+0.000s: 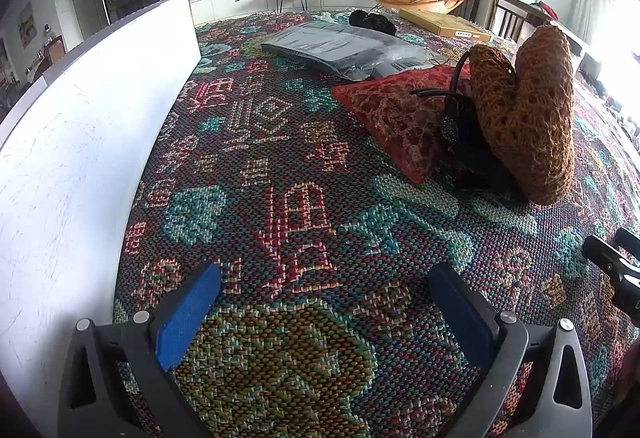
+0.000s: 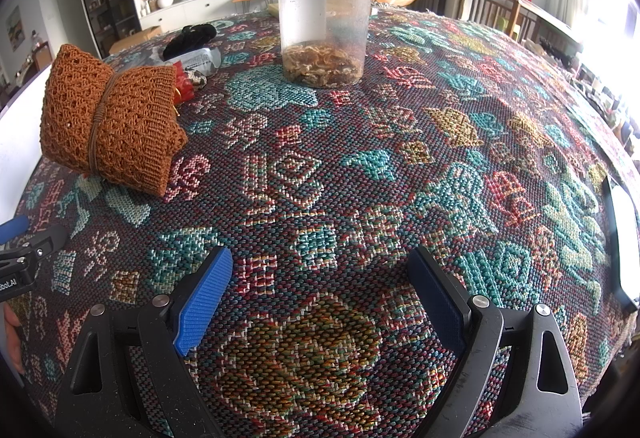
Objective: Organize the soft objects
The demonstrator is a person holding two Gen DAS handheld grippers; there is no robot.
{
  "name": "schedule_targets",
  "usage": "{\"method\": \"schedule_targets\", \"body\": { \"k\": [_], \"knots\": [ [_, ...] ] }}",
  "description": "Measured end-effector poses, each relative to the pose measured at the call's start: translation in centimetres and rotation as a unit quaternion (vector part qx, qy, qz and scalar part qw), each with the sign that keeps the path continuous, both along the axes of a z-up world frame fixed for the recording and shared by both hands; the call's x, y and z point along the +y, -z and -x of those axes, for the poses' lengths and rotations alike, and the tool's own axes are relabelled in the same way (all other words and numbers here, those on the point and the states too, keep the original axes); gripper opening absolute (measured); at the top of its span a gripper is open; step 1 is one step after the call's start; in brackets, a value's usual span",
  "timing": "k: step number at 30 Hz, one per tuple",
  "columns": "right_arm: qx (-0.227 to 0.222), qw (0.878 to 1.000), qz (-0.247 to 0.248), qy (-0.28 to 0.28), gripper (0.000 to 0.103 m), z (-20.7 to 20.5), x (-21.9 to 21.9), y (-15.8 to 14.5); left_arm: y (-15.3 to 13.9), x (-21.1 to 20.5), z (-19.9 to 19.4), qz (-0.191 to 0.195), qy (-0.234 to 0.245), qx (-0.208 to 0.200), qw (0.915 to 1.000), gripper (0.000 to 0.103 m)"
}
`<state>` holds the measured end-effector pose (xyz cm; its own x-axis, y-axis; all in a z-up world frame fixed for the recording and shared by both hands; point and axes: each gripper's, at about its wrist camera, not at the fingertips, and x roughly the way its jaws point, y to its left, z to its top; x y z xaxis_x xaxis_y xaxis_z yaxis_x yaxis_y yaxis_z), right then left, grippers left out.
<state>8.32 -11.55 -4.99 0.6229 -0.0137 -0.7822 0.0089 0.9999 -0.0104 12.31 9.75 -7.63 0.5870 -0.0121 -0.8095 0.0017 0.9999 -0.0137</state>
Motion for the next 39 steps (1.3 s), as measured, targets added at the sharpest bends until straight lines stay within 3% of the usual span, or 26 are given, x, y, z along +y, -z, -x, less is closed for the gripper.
{"method": "schedule_targets", "body": {
  "k": [18,21,23,25,27,30,32,33,34,35,37,39],
  "knots": [
    [-0.001,1.000,-0.003,-0.001,0.092,0.1,0.1,0.0,0.0,0.1,0.0,0.001,0.000,-0.001,1.0000,0.103],
    [-0.017,0.999,-0.048,-0.019,0.091,0.7,0.0,-1.0,0.0,0.0,0.0,0.000,0.000,0.000,1.0000,0.103],
    [-0.060,0.993,-0.083,-0.060,0.091,1.3,1.0,-3.0,0.0,0.1,0.0,0.000,0.000,0.000,1.0000,0.103],
    [-0.097,0.986,-0.058,-0.124,0.091,1.5,3.7,-5.1,0.0,0.1,0.0,0.003,0.000,-0.001,1.0000,0.103],
    [-0.114,0.976,0.007,-0.186,0.090,1.0,7.6,-6.0,0.0,0.1,0.0,0.002,0.000,-0.001,1.0000,0.103],
    [-0.113,0.954,0.126,-0.248,0.090,-0.7,13.1,-4.4,0.0,0.1,0.0,0.001,-0.001,0.000,1.0000,0.103],
    [-0.118,0.943,0.159,-0.266,0.087,-2.1,14.8,-3.6,0.0,0.0,0.0,0.001,-0.001,-0.001,1.0000,0.103],
    [-0.120,0.945,0.148,-0.267,0.086,-2.8,14.8,-3.8,0.0,0.1,0.1,0.004,-0.001,-0.001,1.0000,0.103],
    [-0.120,0.951,0.116,-0.262,0.063,-3.4,14.3,-4.3,-0.1,0.1,0.1,0.006,-0.001,-0.002,1.0000,0.103],
    [-0.112,0.959,0.079,-0.248,0.053,-4.1,13.2,-5.0,-0.1,0.1,0.1,0.007,-0.001,-0.002,1.0000,0.103],
    [-0.106,0.973,0.000,-0.203,0.042,-4.9,9.9,-6.5,0.0,0.2,0.1,0.007,-0.001,-0.002,1.0000,0.103],
    [-0.089,0.981,-0.088,-0.148,0.041,-5.0,5.4,-7.5,0.0,0.1,0.1,0.007,-0.001,-0.002,1.0000,0.103]
  ]
}}
